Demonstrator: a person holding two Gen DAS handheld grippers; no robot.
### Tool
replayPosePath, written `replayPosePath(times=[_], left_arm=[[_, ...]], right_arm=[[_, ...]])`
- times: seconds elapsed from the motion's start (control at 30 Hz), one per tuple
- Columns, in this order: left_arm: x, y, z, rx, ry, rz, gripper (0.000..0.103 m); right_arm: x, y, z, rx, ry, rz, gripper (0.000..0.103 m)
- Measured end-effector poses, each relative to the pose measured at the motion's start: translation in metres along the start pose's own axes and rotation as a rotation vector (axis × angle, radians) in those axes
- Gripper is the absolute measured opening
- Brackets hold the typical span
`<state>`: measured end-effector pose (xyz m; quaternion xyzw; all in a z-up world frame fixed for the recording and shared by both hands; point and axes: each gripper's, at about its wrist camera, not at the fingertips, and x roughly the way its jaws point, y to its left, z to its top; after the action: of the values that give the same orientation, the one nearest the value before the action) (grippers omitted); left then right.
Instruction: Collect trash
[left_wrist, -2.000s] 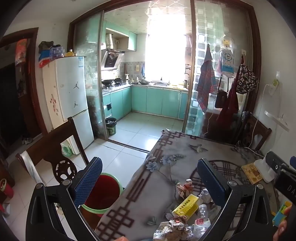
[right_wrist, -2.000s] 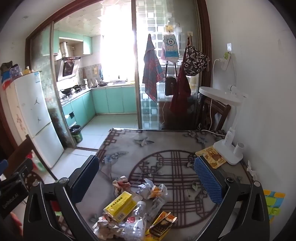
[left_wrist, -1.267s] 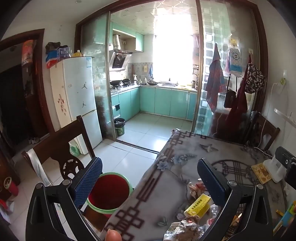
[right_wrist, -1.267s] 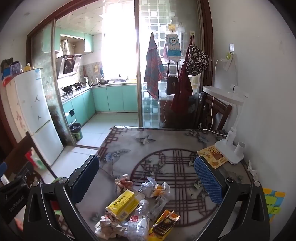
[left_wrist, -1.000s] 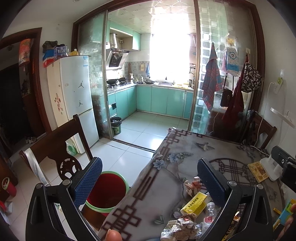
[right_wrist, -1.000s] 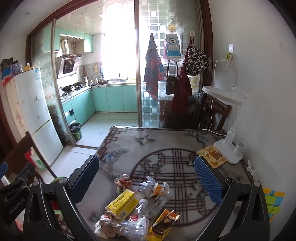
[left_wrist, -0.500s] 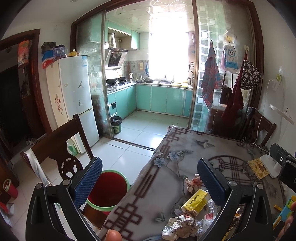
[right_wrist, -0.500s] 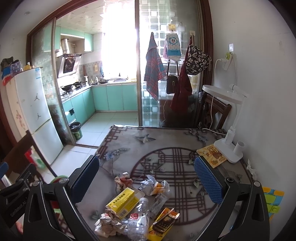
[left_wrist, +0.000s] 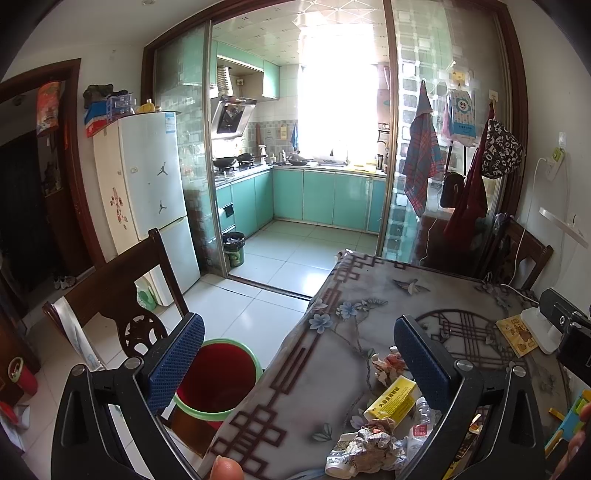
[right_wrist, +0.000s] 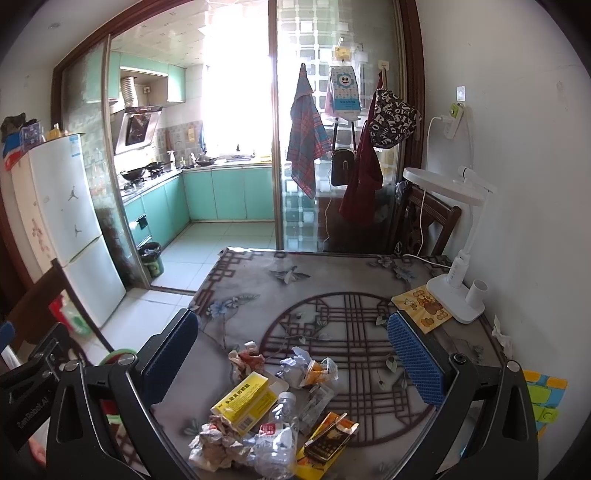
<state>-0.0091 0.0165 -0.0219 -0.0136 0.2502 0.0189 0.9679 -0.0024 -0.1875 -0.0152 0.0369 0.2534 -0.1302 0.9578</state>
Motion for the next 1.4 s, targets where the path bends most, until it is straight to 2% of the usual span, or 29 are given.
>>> replayPosePath(times=[0.67, 1.03, 1.17, 1.27, 1.33, 1.4], left_arm=[[0.001, 0.003, -0.005, 0.007, 0.007, 0.003, 0.103], [0.014, -0.011, -0.005, 0.033, 0.04, -0.015, 0.103], [0.031, -0.017, -0.014, 0.066, 0.081, -0.046, 0.103], [0.05, -0.024, -0.03, 0.111, 0.147, -0.16, 0.103], [0.066, -0.029, -0.051, 0.149, 0.195, -0.192, 0.103], [0.089, -0.035, -0.079, 0.188, 0.287, -0.218, 0.103]], right_arm=[[0.003, -0.004, -0.003, -0.007, 0.02, -0.011, 0.103], [0.013, -0.008, -0.009, -0.009, 0.059, -0.03, 0.103], [0.022, -0.013, -0.015, -0.013, 0.085, -0.038, 0.103], [0.033, -0.019, -0.03, -0.028, 0.112, -0.032, 0.103], [0.043, -0.026, -0.049, -0.048, 0.149, -0.034, 0.103], [0.054, -0.031, -0.068, -0.068, 0.213, -0.043, 0.103]])
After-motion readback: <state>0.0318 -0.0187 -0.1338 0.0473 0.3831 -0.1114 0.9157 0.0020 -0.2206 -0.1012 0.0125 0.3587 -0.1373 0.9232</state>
